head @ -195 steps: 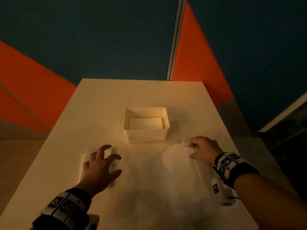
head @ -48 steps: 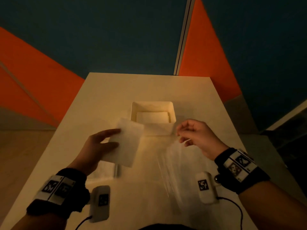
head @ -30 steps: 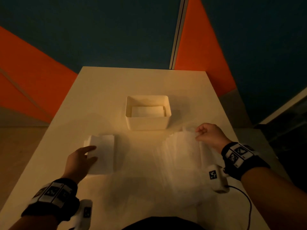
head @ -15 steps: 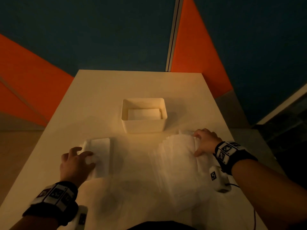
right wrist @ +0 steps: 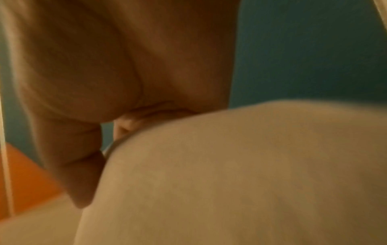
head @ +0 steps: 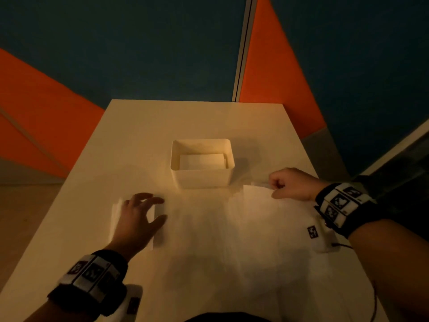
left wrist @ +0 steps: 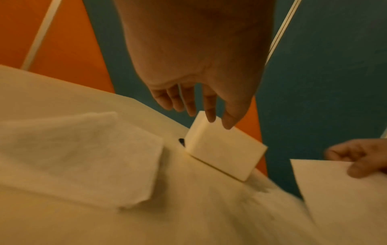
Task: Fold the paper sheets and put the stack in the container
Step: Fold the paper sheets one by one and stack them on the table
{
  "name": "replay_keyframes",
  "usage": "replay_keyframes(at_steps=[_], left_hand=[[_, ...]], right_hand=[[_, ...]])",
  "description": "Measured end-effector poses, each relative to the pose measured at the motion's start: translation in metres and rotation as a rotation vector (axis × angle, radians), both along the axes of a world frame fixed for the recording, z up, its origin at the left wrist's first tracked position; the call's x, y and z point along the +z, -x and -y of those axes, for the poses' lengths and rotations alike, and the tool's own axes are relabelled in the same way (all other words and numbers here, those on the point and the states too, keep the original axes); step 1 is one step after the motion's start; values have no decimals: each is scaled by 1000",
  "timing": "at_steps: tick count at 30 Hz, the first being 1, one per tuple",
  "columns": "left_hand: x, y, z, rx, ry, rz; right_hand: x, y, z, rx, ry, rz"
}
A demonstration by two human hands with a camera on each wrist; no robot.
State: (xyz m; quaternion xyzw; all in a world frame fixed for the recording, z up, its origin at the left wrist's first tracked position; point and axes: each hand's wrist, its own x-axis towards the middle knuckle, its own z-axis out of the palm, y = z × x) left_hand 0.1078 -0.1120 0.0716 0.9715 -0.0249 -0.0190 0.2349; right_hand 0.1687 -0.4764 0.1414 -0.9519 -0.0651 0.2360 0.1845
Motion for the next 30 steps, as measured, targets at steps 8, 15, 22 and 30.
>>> replay_keyframes(at_steps=[8, 15, 22, 30], left_hand=[[37, -7, 62, -132, 708, -641], [53, -11, 79, 78, 1315, -606], [71, -27, 60, 50, 1274, -277], [82, -28, 47, -54, 1199, -368]], right_hand=[[53, 16, -51, -108, -680, -16], [43, 23, -81, -412, -1134, 113], [16, 31, -79, -441, -1166, -56], [10, 37, -76, -539, -1348, -204]])
